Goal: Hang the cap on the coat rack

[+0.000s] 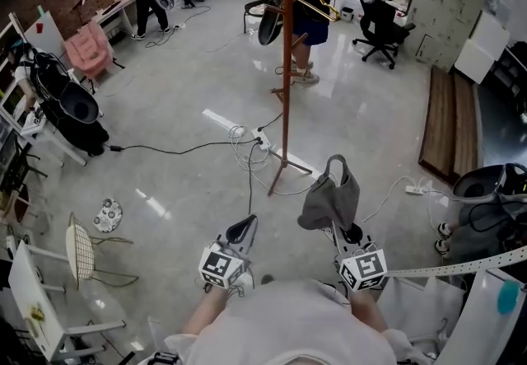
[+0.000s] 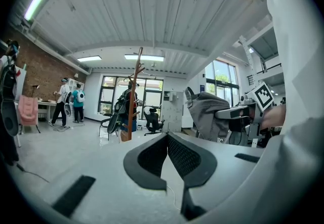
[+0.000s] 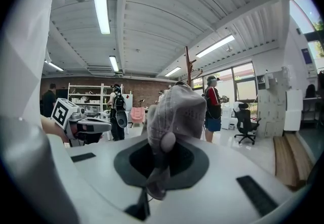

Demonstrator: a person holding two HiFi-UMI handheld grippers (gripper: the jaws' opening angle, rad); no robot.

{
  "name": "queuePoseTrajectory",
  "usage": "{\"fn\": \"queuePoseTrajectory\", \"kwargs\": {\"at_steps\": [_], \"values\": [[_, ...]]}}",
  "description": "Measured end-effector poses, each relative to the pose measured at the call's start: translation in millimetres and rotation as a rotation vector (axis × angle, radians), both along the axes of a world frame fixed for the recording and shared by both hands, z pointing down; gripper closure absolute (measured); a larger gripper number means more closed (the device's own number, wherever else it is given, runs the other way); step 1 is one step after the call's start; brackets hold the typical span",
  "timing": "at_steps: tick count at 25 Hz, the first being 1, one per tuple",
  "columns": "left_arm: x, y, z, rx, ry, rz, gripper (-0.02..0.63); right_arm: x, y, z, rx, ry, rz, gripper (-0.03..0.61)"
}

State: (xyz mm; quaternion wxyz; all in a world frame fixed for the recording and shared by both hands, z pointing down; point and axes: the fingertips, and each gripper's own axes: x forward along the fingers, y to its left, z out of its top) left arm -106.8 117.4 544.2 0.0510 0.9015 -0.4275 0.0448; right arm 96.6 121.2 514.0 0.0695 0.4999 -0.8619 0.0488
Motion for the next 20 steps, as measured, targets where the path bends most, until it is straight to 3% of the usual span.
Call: {"fn": "queuePoseTrajectory", "kwargs": {"at_steps": [12,20], "values": [[-36.6,-17.5,5.5,-0.001,0.022,0.035,0.604,-31.1,-14.4,0.6,0.005,0.020,0.032,0.558],[-30.0,-71.8,7.2,-0.005,0.005,-0.009,0.604,-18.6,-76.9,9.4,0.007,0.007,0.005,0.558]]}}
